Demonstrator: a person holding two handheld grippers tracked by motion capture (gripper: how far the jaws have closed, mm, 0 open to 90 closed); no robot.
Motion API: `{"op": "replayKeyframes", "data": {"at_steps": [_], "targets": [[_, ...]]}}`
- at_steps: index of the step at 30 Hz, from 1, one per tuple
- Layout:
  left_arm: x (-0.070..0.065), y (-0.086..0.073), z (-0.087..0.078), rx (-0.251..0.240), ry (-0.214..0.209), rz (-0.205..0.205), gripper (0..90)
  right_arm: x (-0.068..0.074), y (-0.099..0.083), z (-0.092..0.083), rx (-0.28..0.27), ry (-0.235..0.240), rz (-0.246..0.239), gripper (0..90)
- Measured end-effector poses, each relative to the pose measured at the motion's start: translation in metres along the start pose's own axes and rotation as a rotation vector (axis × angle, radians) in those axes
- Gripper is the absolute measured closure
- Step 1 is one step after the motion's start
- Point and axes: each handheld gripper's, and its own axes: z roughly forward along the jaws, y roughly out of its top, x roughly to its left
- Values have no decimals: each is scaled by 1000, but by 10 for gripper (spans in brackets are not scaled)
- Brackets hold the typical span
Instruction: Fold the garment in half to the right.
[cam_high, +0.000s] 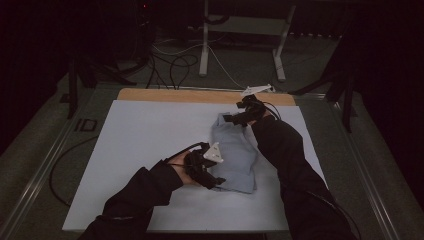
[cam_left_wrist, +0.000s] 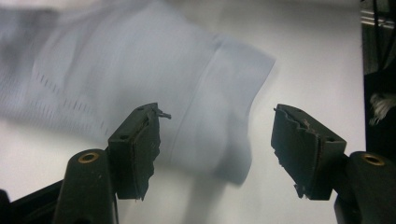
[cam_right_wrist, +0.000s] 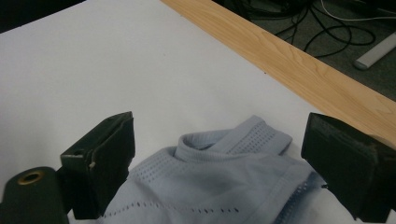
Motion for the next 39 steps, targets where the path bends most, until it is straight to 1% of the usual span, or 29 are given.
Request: {"op": "replayKeyframes", "data": {"at_steps": [6,9,10,13,14,15,16,17,19,21,22,24,26,27,28,29,30,32,33,34,36,37,39], "targets": [[6,-23,-13,3,16,-38,302,3,-6,-12,-16,-17,-15,98],[8,-34,-20,2,20,-53,286,4,-9,-18,-26,-22,-18,98],[9,-38,-22,2,19,-52,281,4,-10,-19,-27,-24,-19,98],[12,-48,-28,-8,28,-84,262,5,-13,-25,-32,-32,-14,98],[13,-52,-29,-13,14,-95,254,5,-13,-27,-40,-31,-10,98],[14,-56,-31,-11,-1,-93,212,5,-14,-29,-43,-33,-7,98],[14,-60,-33,-13,-8,-94,184,5,-15,-30,-45,-35,-8,98],[15,-63,-34,-13,-3,-99,165,4,-16,-32,-46,-40,-14,98],[16,-71,-36,-24,-5,-126,158,4,-18,-35,-40,-50,-18,98],[16,-79,-39,-32,-11,-138,154,4,-20,-37,-38,-57,-13,98],[17,-83,-40,-28,-6,-144,148,3,-21,-37,-32,-58,-7,98],[17,-91,-42,-26,-1,-161,107,1,-23,-37,-13,-68,-2,98],[16,-99,-43,-13,3,-169,75,-2,-24,-37,-9,-64,17,98],[17,-103,-43,-5,9,-170,52,-2,-25,-37,-3,-69,20,98],[17,-103,-43,-5,9,-170,18,-2,-25,-37,-3,-69,20,98],[17,-111,-44,-8,16,-185,18,-3,-25,-37,1,-76,18,97],[18,-116,-45,-19,23,-190,11,-4,-26,-37,-3,-81,33,97],[18,-125,-48,-37,56,-193,10,-6,-27,-35,-7,-85,52,96],[18,-129,-50,-39,60,-197,5,-7,-28,-35,-7,-95,61,95],[18,-136,-53,-48,78,-211,5,-8,-29,-33,-1,-103,68,95],[18,-143,-56,-51,90,-230,5,-12,-31,-28,12,-124,98,95],[18,-147,-57,-54,95,-238,5,-14,-32,-26,20,-127,111,95],[17,-154,-60,-56,118,-250,5,-17,-34,-21,31,-122,134,95]]}}
